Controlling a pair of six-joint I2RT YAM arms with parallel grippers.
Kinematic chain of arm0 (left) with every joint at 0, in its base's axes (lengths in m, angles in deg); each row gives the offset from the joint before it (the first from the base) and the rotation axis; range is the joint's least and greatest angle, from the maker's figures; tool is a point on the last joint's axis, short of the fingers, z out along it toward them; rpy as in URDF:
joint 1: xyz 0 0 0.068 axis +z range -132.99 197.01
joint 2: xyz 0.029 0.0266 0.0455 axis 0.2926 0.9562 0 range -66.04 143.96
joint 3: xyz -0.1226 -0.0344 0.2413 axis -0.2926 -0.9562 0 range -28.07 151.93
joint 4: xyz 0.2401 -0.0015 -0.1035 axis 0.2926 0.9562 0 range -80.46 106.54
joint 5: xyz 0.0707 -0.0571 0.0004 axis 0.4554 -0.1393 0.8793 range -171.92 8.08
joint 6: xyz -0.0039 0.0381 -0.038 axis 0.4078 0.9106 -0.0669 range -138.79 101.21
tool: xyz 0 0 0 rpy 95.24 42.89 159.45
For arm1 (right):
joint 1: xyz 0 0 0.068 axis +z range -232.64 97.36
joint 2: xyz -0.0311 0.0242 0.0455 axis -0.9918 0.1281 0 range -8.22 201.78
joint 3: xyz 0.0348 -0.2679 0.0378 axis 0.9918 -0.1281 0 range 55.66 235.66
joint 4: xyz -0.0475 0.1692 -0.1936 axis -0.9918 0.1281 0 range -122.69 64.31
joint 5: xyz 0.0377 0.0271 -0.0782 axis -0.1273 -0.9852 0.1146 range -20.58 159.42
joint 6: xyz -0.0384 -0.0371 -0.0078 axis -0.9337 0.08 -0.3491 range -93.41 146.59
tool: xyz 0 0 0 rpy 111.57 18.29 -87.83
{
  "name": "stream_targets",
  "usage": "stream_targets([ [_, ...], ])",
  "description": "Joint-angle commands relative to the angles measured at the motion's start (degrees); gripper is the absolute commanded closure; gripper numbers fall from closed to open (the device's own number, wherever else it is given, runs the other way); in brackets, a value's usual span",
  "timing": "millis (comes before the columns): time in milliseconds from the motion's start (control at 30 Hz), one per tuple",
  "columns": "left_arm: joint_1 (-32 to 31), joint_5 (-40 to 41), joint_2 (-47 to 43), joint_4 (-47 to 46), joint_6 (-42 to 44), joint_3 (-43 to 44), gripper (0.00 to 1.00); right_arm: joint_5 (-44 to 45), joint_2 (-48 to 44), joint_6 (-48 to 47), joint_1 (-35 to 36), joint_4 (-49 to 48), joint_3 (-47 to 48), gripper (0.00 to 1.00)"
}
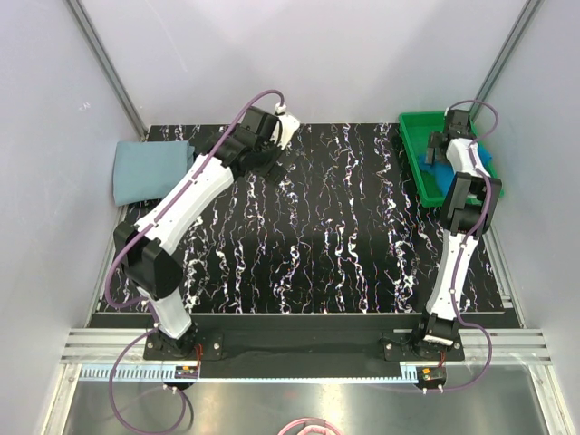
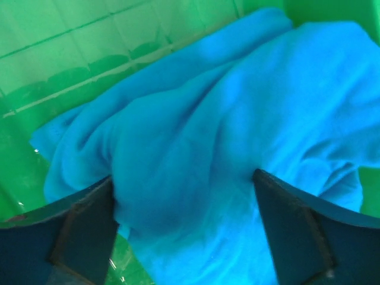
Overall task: Fold and stack the t-shirts
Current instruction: Grab the tshirt from the pile
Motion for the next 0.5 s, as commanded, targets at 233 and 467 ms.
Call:
stream_targets([
  [233, -2.0, 2.5, 2.0, -1.7, 0.6, 3.5, 0.01, -8.4, 0.6, -4.3, -0.8, 3.0, 1.0, 0.94],
  [467, -1.1, 7.9, 2.0, -4.2, -0.8, 3.3, 0.01, -19.8, -10.7, -0.4, -0.2, 8.2, 1.8, 1.00],
])
